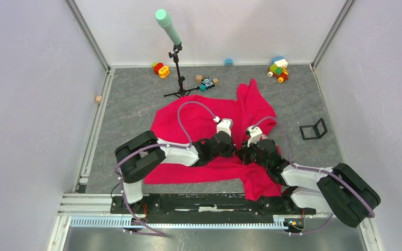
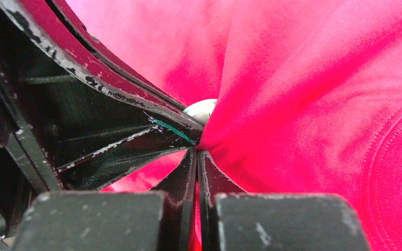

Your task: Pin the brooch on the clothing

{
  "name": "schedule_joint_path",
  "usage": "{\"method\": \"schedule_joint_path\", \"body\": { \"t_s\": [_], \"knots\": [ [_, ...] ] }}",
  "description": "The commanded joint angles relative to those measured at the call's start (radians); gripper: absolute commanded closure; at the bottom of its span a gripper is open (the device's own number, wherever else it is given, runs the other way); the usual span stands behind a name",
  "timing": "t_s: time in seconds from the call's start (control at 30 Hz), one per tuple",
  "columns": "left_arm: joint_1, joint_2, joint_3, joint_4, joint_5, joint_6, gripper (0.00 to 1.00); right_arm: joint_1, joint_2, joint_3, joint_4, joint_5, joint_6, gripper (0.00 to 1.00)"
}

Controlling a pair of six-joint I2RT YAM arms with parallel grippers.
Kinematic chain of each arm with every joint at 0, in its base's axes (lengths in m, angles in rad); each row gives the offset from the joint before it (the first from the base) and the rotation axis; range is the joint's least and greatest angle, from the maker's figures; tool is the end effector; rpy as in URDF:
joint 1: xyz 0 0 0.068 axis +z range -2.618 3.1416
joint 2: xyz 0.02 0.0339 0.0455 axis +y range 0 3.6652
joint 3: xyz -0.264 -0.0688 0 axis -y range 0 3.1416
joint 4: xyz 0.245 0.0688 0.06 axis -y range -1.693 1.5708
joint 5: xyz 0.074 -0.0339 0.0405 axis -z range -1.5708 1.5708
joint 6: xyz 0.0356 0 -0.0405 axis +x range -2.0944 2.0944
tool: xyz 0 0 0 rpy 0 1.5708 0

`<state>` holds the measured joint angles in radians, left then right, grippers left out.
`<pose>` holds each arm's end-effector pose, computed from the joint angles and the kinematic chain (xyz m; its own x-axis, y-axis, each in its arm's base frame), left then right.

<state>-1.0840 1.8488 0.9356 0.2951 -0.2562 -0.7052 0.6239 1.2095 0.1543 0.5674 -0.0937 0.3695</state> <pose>0.1848 -0.3299 0.1473 -0.6980 -0.0216 -0.7158 0.4018 0.8156 -0.4164 0.1574 0.1174 0.1256 -0.5890 0.0191 -0.8079 -0.4676 0.8074 0.3599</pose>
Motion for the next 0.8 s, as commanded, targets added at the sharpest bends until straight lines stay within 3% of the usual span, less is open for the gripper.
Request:
{"method": "schedule_joint_path", "body": {
  "t_s": [0.0, 0.23, 0.33, 0.47, 0.6, 0.77],
  "knots": [
    [0.004, -0.028, -0.046, 0.091, 0.055, -0.060, 0.98, 0.003, -0.079, 0.000, -0.074, -0.056, -0.038, 0.85],
    [0.029, -0.053, -0.115, 0.224, 0.164, -0.071, 0.98, 0.002, -0.404, 0.047, -0.354, 0.085, -0.083, 0.40],
    [0.039, -0.060, -0.126, 0.263, 0.202, -0.071, 0.98, 0.002, -0.527, 0.049, -0.429, 0.184, -0.095, 0.29],
    [0.042, -0.057, -0.133, 0.301, 0.232, -0.078, 0.98, 0.002, -0.590, 0.013, -0.431, 0.186, -0.114, 0.30],
    [0.045, -0.045, -0.127, 0.304, 0.243, -0.084, 0.98, 0.002, -0.561, -0.027, -0.395, 0.128, -0.108, 0.37],
    [0.045, -0.048, -0.129, 0.287, 0.229, -0.086, 0.98, 0.002, -0.524, -0.079, -0.315, 0.103, -0.097, 0.37]
  ]
}}
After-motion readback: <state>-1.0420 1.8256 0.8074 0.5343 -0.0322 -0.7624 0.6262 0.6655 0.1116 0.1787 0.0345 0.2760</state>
